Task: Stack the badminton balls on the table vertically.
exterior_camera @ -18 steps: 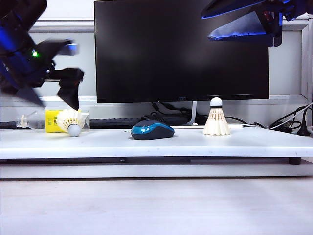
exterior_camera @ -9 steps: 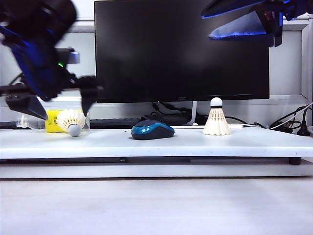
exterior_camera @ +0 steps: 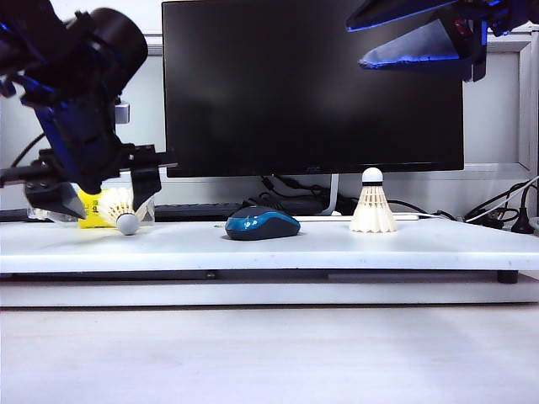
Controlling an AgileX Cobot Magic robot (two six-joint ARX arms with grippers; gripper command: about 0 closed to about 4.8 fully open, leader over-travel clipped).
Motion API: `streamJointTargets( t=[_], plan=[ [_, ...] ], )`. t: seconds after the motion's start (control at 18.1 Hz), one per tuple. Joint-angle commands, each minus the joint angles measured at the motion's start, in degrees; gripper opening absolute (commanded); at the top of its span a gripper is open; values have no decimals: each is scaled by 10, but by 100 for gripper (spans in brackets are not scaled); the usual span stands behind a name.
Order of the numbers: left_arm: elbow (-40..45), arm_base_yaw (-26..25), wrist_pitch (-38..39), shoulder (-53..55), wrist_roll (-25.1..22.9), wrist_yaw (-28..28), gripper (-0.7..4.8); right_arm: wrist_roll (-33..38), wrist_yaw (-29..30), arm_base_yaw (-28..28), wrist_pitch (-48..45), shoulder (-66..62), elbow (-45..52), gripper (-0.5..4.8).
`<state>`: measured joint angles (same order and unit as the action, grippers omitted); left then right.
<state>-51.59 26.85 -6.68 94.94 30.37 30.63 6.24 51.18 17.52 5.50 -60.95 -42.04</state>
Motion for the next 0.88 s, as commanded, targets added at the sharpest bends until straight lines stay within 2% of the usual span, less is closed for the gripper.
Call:
streamJointTargets(
  t=[0.06, 0.66, 0.83, 0.88],
  plan=[
    [-3, 1, -25, 15, 3, 2, 311, -2, 7, 0, -5, 2, -2, 210],
    [-3, 1, -89, 59, 16, 6, 306, -2, 15, 0, -5, 2, -2, 210],
    [-3, 1, -98, 71, 16, 2, 286, -2, 15, 0, -5, 2, -2, 210],
    [-3, 1, -98, 75, 16, 2, 263, -2, 15, 0, -5, 2, -2, 210]
  ],
)
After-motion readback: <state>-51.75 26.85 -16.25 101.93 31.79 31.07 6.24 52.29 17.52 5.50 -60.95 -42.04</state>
